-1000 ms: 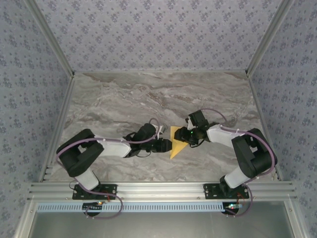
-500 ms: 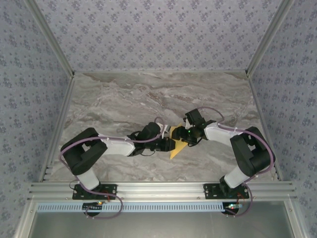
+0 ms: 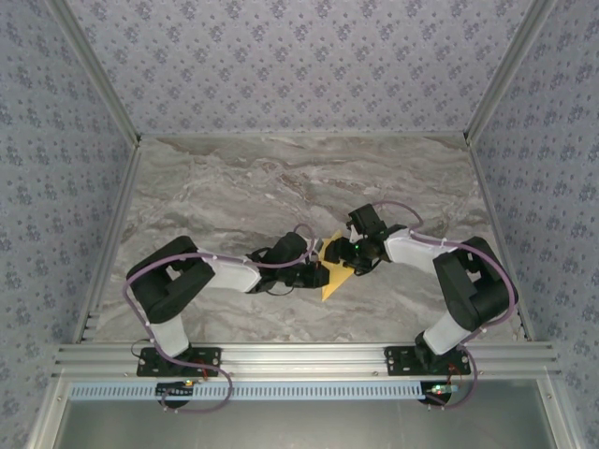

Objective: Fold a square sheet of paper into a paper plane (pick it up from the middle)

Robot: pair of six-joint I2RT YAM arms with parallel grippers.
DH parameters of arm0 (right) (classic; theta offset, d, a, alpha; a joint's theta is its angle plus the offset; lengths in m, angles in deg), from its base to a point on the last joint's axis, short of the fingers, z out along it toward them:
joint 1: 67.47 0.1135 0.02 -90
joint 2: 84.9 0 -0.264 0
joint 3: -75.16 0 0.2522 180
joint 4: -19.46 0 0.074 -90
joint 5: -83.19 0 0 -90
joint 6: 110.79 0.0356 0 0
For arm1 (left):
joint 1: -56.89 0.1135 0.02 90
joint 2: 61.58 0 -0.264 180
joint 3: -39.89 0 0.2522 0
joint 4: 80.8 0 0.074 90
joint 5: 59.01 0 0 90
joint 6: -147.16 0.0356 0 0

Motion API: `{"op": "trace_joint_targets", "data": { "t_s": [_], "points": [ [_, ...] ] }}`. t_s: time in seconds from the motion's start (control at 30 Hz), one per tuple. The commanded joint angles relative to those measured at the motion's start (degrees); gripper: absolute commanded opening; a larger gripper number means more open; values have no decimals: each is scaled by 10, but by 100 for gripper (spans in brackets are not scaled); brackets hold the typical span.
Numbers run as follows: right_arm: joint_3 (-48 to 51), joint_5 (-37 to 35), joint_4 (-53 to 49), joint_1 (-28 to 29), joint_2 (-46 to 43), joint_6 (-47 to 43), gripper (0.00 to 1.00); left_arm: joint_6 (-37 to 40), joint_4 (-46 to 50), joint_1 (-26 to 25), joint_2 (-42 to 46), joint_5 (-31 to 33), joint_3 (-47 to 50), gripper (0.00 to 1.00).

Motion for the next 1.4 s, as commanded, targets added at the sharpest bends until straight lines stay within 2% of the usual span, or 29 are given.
{"op": "trace_joint_targets", "data": {
  "t_s": [0.0,0.43,0.67,0.87,1.13,1.37],
  "points": [
    [23,-67,-59,3,45,3,60,12,11,-2,-9,6,-17,12],
    [15,-108,-89,6,64,6,53,4,-7,-1,0,4,-15,14],
    [14,-112,-89,7,75,16,51,5,8,8,51,45,6,16],
    [13,-110,-89,8,79,19,51,2,5,10,45,49,4,12],
    [11,-105,-87,7,81,23,53,-2,-51,10,33,1,15,10],
    [11,-100,-85,5,81,28,55,2,-29,10,13,6,5,6]
  ]
}}
